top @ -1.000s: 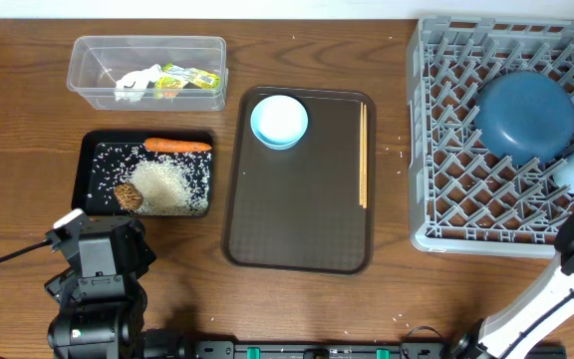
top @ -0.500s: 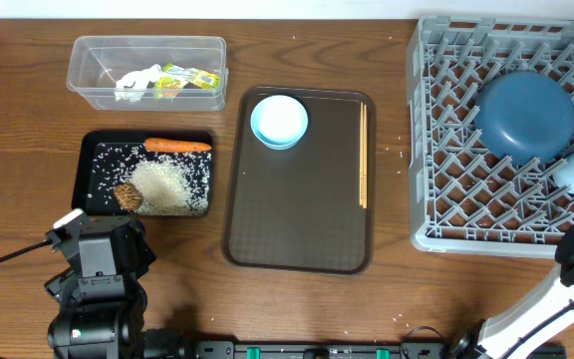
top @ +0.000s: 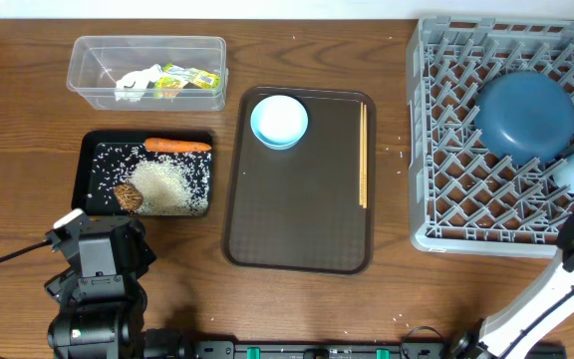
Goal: Sort waste into correct bins and load items into the dishwasher rack
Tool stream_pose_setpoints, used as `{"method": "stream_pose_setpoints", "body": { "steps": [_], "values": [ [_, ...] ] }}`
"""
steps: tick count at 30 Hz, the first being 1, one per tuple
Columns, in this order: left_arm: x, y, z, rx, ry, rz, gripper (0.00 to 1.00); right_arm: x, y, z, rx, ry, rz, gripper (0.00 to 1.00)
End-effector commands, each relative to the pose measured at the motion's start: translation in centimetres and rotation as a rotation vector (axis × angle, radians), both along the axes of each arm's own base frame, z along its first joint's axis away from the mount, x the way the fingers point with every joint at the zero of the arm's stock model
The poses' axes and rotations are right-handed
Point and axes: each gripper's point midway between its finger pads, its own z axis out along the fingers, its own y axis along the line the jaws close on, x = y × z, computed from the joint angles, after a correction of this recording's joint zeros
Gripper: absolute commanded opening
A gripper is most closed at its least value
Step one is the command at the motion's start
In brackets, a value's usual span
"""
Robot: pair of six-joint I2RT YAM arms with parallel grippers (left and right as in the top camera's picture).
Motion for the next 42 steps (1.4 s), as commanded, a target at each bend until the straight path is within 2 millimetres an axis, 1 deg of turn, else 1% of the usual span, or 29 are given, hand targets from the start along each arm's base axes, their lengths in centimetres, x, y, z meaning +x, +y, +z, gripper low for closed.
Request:
{"method": "stream_pose_setpoints", "body": {
  "steps": [1,5,8,14,19,21,23,27,29,32,33,34,37,38,39,40,41,42],
  "values": [
    [-0.2,0.2,-0.1,0.018,0.016,-0.002,0.98,-0.4,-1.4,-1.8,-0.025,0.047,-0.044,0.01],
    [-0.2,0.2,-0.1,0.018,0.016,-0.002,0.98,-2.1,-2.9,-3.1,-0.075,0.13,-0.129,0.01],
    [-0.2,0.2,-0.1,0.018,0.016,-0.002,0.98,-3.0,-3.3,-3.8,-0.072,0.166,-0.149,0.01],
    [-0.2,0.2,-0.1,0.018,0.016,-0.002,0.98,-4.3,-3.1,-4.8,-0.041,0.22,-0.154,0.01],
    [-0.2,0.2,-0.1,0.018,0.016,-0.002,0.98,-5.2,-3.2,-5.3,-0.024,0.248,-0.162,0.04],
    [-0.2,0.2,-0.1,0.018,0.016,-0.002,0.98,-5.5,-3.5,-5.3,-0.022,0.249,-0.168,0.04],
    [-0.2,0.2,-0.1,0.018,0.016,-0.002,0.98,-5.6,-3.6,-5.3,-0.019,0.253,-0.17,0.02],
    [-0.2,0.2,-0.1,0.018,0.016,-0.002,0.98,-5.5,-2.7,-4.9,0.013,0.243,-0.139,0.01],
    [-0.2,0.2,-0.1,0.018,0.016,-0.002,0.98,-5.1,-2.1,-4.1,0.025,0.217,-0.117,0.01],
    [-0.2,0.2,-0.1,0.018,0.016,-0.002,0.98,-4.7,-1.8,-1.6,0.003,0.17,-0.108,0.01],
    [-0.2,0.2,-0.1,0.018,0.016,-0.002,0.98,-4.6,-1.7,-0.4,-0.01,0.147,-0.108,0.01],
    [-0.2,0.2,-0.1,0.018,0.016,-0.002,0.98,-4.5,-1.6,0.4,-0.018,0.133,-0.107,0.01],
    [-0.2,0.2,-0.1,0.018,0.016,-0.002,0.98,-3.9,-0.6,4.3,-0.032,0.038,-0.067,0.02],
    [-0.2,0.2,-0.1,0.018,0.016,-0.002,0.98,-3.4,-0.1,5.7,-0.029,-0.005,-0.041,0.05],
    [-0.2,0.2,-0.1,0.018,0.016,-0.002,0.98,-3.1,0.2,6.4,-0.025,-0.033,-0.022,0.11],
    [-0.2,0.2,-0.1,0.018,0.016,-0.002,0.98,-2.6,0.8,7.5,-0.015,-0.075,0.012,0.24],
    [-0.2,0.2,-0.1,0.018,0.016,-0.002,0.98,-2.1,1.2,8.0,-0.006,-0.102,0.037,0.31],
    [-0.2,0.2,-0.1,0.018,0.016,-0.002,0.98,-1.6,1.6,8.4,0.003,-0.13,0.065,0.4]
  ]
}}
